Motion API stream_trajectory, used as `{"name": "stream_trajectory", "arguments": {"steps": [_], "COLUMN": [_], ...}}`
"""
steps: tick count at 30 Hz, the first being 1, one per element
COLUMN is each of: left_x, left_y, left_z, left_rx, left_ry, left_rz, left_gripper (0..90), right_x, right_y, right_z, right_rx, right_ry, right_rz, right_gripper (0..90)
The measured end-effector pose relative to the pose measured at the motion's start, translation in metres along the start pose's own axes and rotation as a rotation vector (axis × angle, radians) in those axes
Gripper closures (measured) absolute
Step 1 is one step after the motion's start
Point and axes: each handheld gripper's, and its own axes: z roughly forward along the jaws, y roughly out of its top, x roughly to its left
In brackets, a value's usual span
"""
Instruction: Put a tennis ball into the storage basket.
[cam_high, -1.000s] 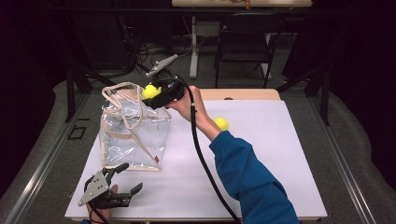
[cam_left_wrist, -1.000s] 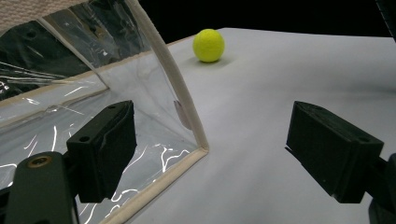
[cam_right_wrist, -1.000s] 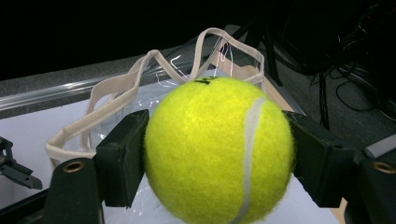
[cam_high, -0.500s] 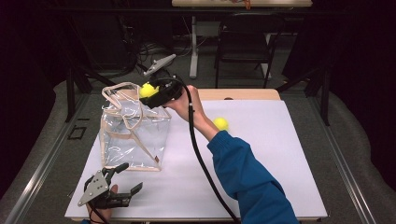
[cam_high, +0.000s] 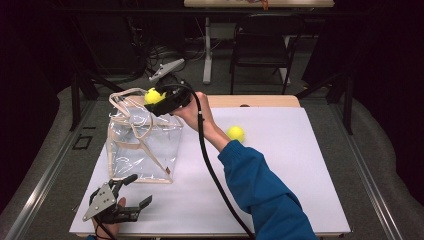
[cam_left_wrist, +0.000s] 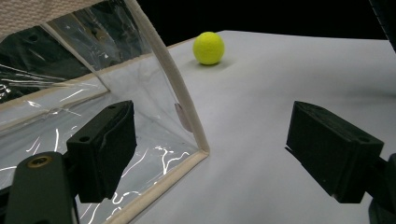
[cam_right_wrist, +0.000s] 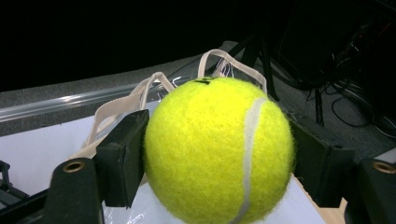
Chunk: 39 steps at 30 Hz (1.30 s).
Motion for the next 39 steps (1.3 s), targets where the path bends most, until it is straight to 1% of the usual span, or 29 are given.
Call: {"name": "stream_trajectory", "arguments": {"steps": [9,12,17,27,30,39], "left_x": [0.000,0.001,0.000,0.000,0.000,0.000], "left_y": [0.000,0.000,0.000,0.000,0.000,0.000], "left_z": [0.000,0.000,0.000,0.001,0.001,0.000], "left_rx": [0.001,0.007,-0.002,-0.002,-0.003,-0.002], "left_ry": [0.000,-0.007,-0.005,-0.005,-0.008,-0.010], "left_rz": [-0.001,0.001,-0.002,-0.004,-0.004,-0.005], "left_gripper": [15.9,15.9,15.9,15.8,15.8,15.8], "right_x": [0.005,0.008,0.012,0.012,0.013,0.017], "right_y": [0.003,0.003,0.005,0.004,0.004,0.007], "right_z": [0.006,0.007,0.008,0.013,0.016,0.021], "right_rx": [-0.017,-0.020,-0.033,-0.075,-0.068,-0.083], "right_ry": [-0.002,-0.004,-0.008,-0.016,-0.020,-0.020], "right_rz": [-0.006,-0.007,-0.014,-0.007,-0.013,-0.014], "right_gripper": [26.3,26.4,26.4,26.3,26.4,26.3]}}
